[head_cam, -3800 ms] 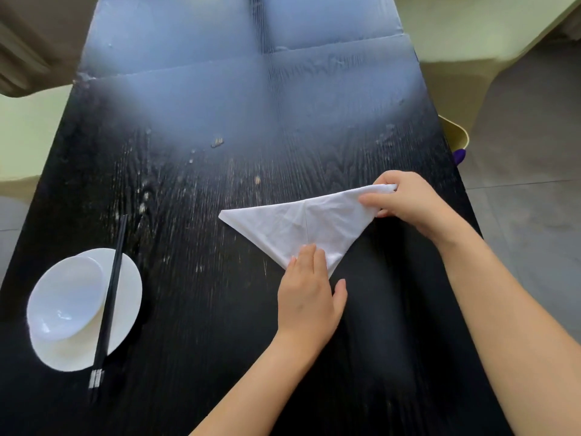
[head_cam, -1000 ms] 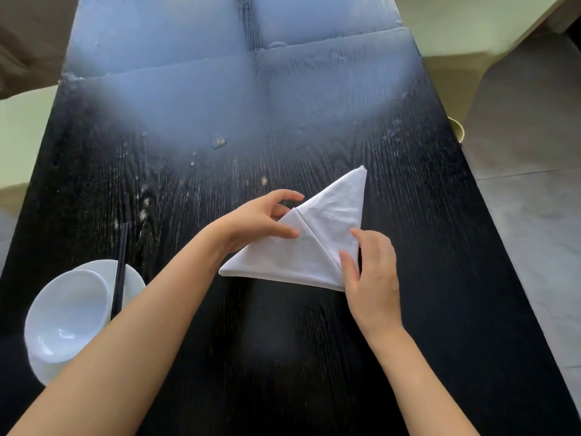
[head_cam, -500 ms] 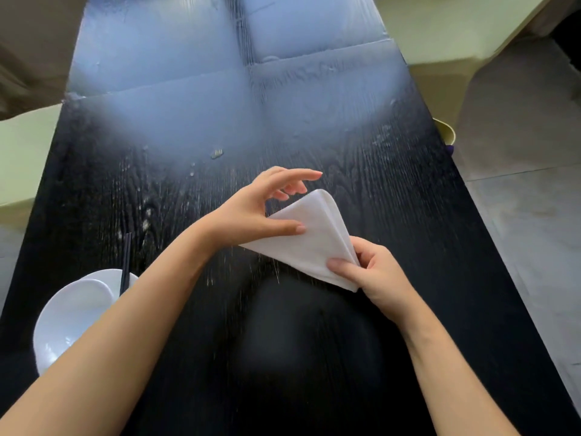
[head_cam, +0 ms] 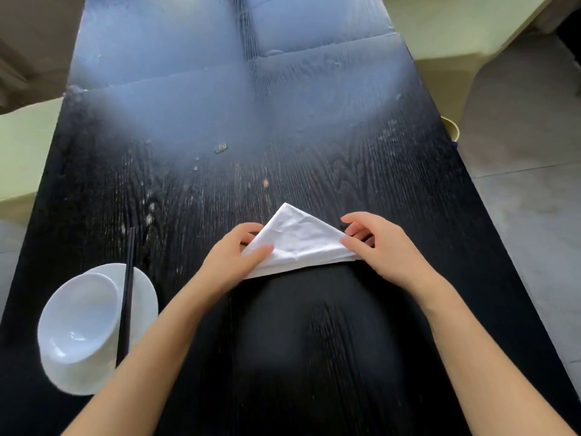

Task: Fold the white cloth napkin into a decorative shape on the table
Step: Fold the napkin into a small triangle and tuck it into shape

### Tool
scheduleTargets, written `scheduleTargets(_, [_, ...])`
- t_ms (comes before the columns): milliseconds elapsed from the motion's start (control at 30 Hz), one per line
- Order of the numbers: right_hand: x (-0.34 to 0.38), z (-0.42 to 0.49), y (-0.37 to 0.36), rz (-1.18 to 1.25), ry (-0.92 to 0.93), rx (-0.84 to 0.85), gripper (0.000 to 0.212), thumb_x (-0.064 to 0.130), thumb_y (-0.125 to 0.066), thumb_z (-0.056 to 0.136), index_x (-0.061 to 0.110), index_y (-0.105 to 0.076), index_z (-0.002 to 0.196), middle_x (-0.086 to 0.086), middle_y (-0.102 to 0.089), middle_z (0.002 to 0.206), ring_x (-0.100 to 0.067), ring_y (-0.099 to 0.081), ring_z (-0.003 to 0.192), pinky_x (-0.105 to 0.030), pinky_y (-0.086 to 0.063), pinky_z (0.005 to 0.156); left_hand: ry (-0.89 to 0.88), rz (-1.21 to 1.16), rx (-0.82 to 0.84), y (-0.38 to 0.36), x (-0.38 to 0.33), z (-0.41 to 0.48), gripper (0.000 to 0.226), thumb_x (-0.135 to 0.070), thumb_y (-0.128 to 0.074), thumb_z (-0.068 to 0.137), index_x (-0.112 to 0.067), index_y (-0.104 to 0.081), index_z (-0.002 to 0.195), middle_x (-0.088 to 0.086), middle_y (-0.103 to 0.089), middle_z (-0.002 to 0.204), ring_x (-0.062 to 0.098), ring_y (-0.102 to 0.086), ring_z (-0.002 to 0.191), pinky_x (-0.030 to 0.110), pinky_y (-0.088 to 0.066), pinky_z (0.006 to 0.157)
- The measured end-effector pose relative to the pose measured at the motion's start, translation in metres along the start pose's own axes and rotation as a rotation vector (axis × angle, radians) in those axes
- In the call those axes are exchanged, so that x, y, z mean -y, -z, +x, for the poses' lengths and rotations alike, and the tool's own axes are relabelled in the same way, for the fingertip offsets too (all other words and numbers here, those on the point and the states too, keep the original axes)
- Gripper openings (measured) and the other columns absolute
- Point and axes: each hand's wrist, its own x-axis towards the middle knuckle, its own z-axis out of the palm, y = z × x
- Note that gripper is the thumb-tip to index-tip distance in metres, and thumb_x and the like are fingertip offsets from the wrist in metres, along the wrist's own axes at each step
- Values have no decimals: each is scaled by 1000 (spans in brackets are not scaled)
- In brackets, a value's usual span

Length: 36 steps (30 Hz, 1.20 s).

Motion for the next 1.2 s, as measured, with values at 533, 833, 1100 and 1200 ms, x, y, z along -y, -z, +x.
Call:
scheduleTargets(533, [-32,-16,-25,-217,384,-341,16,-4,-61,77,2,-64,92,-7,-61,84,-15,-50,79,-23,-44,73,-195,-39,-334,-24,34,-42,39,-8,-61,84,-44,-62,99,-17,-68,91,3,-61,89,10,-46,75])
scheduleTargets(833, [-34,-12,-31,-251,414,-404,16,7,-49,81,1,-62,88,-9,-60,80,-24,-53,72,-31,-46,67,-141,-109,-180,-17,34,-42,33,-32,-71,71,-45,-60,100,-12,-68,93,16,-57,71,23,-48,65])
scheduleTargets(1100, [-39,-11,-27,-300,471,-380,6,-1,-56,81,1,-61,84,-9,-59,79,-24,-51,72,-33,-46,67,-56,-79,-293,-21,30,-36,14,-15,-56,90,-21,-62,79,-7,-62,62,-1,-54,54,10,-41,55])
scheduleTargets(1200, [-40,-12,-26,-320,477,-364,4,-4,-60,80,0,-61,79,-9,-60,78,-26,-52,71,-37,-47,66,0,-55,-318,-23,28,-33,16,-18,-55,90,-19,-60,75,-2,-65,65,3,-54,55,15,-43,56])
